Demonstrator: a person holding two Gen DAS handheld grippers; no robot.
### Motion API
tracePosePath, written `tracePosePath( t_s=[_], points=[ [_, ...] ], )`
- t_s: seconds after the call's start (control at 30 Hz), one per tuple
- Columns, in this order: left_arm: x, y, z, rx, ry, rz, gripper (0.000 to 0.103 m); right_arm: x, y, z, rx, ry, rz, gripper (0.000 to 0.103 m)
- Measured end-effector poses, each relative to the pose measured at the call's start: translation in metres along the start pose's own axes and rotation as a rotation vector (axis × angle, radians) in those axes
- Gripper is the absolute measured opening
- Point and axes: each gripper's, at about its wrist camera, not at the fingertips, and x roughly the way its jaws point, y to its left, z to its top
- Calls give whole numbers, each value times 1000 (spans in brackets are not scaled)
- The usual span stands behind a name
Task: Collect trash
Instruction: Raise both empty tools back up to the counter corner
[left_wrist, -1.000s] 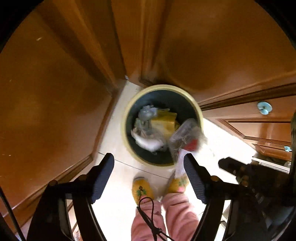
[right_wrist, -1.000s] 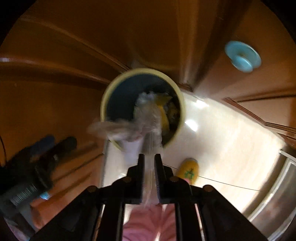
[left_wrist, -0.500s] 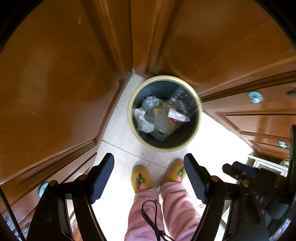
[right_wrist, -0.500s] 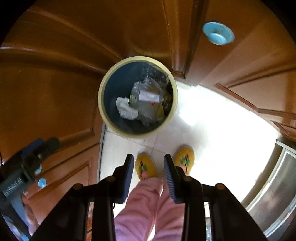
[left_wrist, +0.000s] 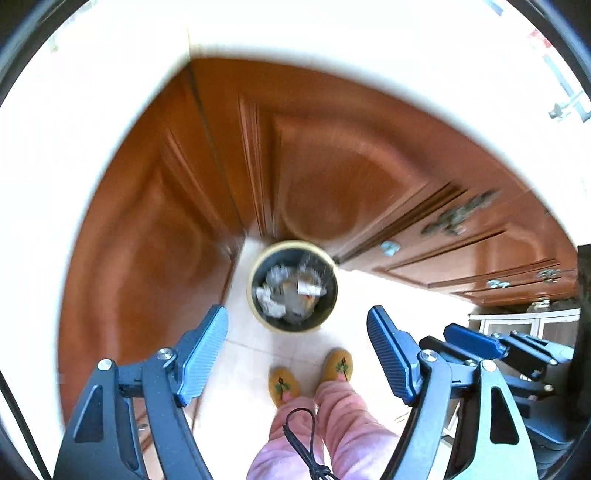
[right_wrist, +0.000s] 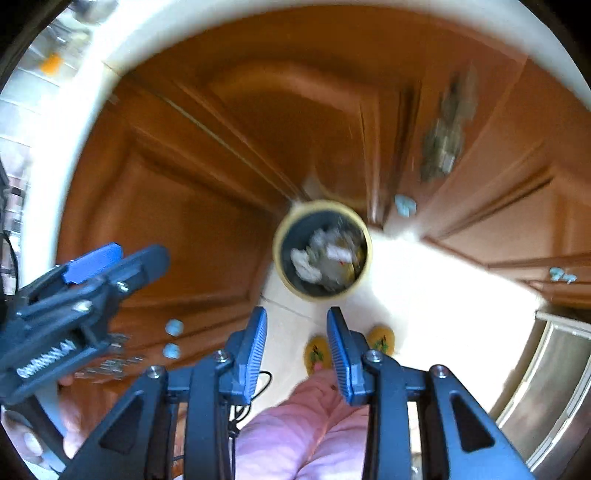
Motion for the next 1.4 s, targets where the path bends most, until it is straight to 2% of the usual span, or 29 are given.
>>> tracePosePath(
  t_s=[0.2, 0.3, 0.4, 0.5, 0.63, 0.73, 0.83, 0.93, 1.07, 1.27, 1.4],
  points=[
    [-97, -19, 25, 54, -118, 36, 81, -95, 22, 6, -40, -167, 5, 34],
    [-138, -27, 34, 88, -182, 35, 83, -131, 28, 5, -43, -245, -11, 39],
    [-177, -38, 46, 121, -273, 40, 92, -168, 31, 8, -43, -321, -19, 44],
    [-212, -50, 61, 159, -369, 34, 94, -189, 33, 18, -21, -377, -21, 46],
    [-247, -59, 75, 191, -497, 42, 98, -238, 32, 34, 21, -462, -6, 46],
    [-277, -62, 90, 183, -596, 52, 102, -268, 35, 43, 51, -525, -46, 46],
    [-303, -66, 110, 174, -644, 25, 102, -290, 34, 56, 75, -557, -58, 46],
    [-317, -67, 129, 180, -708, 13, 102, -308, 32, 73, 80, -569, -58, 46],
    [-316, -74, 158, 195, -760, 46, 102, -322, 25, 104, 67, -579, -92, 47],
    [-284, -90, 214, 174, -742, 72, 102, -336, 3, 175, 17, -621, -138, 47],
    [-255, -111, 269, 146, -701, 115, 102, -334, -17, 232, -23, -618, -142, 47]
  ],
)
